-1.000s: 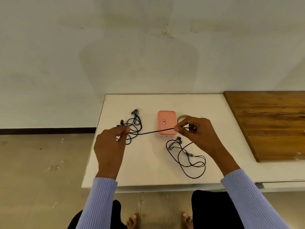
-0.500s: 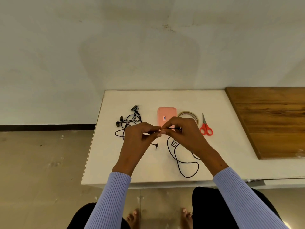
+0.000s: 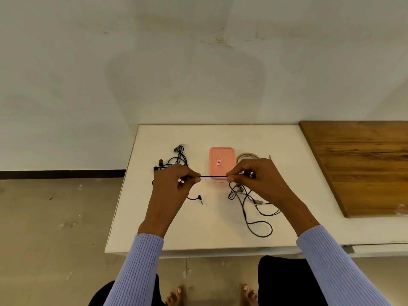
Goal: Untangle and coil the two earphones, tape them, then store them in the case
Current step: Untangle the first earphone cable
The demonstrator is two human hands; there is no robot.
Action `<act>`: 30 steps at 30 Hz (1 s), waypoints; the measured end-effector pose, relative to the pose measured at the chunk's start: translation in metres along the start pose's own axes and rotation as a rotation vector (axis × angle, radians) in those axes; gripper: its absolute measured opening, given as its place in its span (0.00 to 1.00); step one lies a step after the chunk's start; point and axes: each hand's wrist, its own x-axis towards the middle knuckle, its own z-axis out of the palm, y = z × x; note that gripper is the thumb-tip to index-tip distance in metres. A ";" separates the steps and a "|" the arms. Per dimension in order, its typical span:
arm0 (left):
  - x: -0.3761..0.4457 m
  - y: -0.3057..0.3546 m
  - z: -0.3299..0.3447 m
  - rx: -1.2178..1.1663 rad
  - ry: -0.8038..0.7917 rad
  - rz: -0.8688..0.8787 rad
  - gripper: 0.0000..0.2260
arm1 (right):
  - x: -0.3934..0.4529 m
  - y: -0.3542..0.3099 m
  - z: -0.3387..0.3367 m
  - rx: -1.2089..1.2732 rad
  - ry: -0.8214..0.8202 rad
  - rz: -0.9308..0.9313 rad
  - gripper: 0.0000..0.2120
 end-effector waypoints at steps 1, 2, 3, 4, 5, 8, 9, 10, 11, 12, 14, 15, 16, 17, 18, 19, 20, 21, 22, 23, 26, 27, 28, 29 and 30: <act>0.000 -0.001 -0.002 0.003 0.021 0.003 0.04 | -0.001 0.001 -0.004 -0.004 0.016 -0.001 0.04; 0.000 -0.003 -0.004 0.005 0.045 0.006 0.04 | -0.001 0.003 -0.007 -0.014 0.040 -0.005 0.05; 0.000 -0.004 -0.007 0.005 0.064 0.004 0.05 | -0.001 0.005 -0.011 -0.021 0.067 -0.006 0.06; 0.000 -0.007 -0.010 -0.005 0.075 -0.006 0.05 | -0.001 0.006 -0.014 -0.018 0.091 -0.005 0.08; 0.000 -0.009 -0.013 -0.013 0.073 -0.021 0.05 | -0.001 0.006 -0.015 -0.009 0.108 -0.002 0.08; -0.004 -0.016 -0.017 0.111 -0.001 -0.043 0.09 | -0.003 0.006 -0.008 -0.058 0.116 -0.006 0.04; -0.006 -0.017 -0.016 0.209 -0.039 -0.051 0.12 | -0.003 0.007 -0.004 -0.094 0.104 -0.005 0.02; -0.008 -0.017 -0.014 0.304 -0.067 -0.053 0.16 | -0.003 0.008 -0.001 -0.127 0.088 -0.001 0.01; -0.009 -0.015 -0.011 0.350 -0.081 -0.042 0.19 | -0.003 0.008 0.001 -0.153 0.077 0.002 0.02; -0.009 -0.012 -0.008 0.314 -0.086 -0.023 0.20 | -0.002 0.009 0.002 -0.173 0.073 -0.004 0.02; -0.008 -0.003 -0.001 0.101 -0.089 0.023 0.18 | -0.001 0.006 0.007 -0.180 0.068 -0.030 0.03; -0.007 0.002 0.003 0.015 -0.111 0.037 0.17 | -0.001 0.003 0.010 -0.162 0.060 -0.043 0.03; -0.006 0.005 0.007 -0.021 -0.142 0.049 0.16 | -0.001 -0.001 0.015 -0.133 0.046 -0.056 0.02; -0.005 0.008 0.011 -0.023 -0.166 0.064 0.14 | -0.001 -0.004 0.020 -0.103 0.035 -0.070 0.01; -0.004 0.011 0.015 -0.022 -0.175 0.071 0.12 | 0.000 -0.007 0.024 -0.079 0.031 -0.080 0.01; -0.003 0.012 0.016 -0.035 -0.174 0.062 0.10 | 0.001 -0.007 0.027 -0.064 0.030 -0.084 0.02; -0.002 0.012 0.017 -0.061 -0.172 0.038 0.09 | 0.003 -0.008 0.028 -0.048 0.029 -0.081 0.03; -0.001 0.011 0.016 -0.086 -0.173 0.010 0.08 | 0.004 -0.007 0.028 -0.035 0.027 -0.077 0.04; 0.001 0.010 0.015 -0.098 -0.174 -0.017 0.07 | 0.005 -0.007 0.027 -0.025 0.021 -0.078 0.04; 0.002 0.008 0.012 -0.102 -0.169 -0.039 0.07 | 0.006 -0.007 0.026 -0.021 0.013 -0.083 0.04; 0.004 -0.003 0.001 -0.154 -0.098 -0.107 0.08 | 0.006 -0.005 0.015 -0.005 0.029 -0.072 0.04; 0.004 -0.006 -0.003 -0.161 -0.070 -0.122 0.08 | 0.006 -0.003 0.011 0.003 0.042 -0.063 0.04; 0.004 -0.009 -0.006 -0.158 -0.054 -0.130 0.07 | 0.005 0.000 0.006 0.000 0.053 -0.054 0.04; 0.004 -0.012 -0.009 -0.150 -0.047 -0.137 0.07 | 0.004 0.002 0.002 -0.016 0.062 -0.045 0.04; 0.004 -0.014 -0.011 -0.139 -0.040 -0.145 0.07 | 0.004 0.004 -0.002 -0.034 0.074 -0.035 0.04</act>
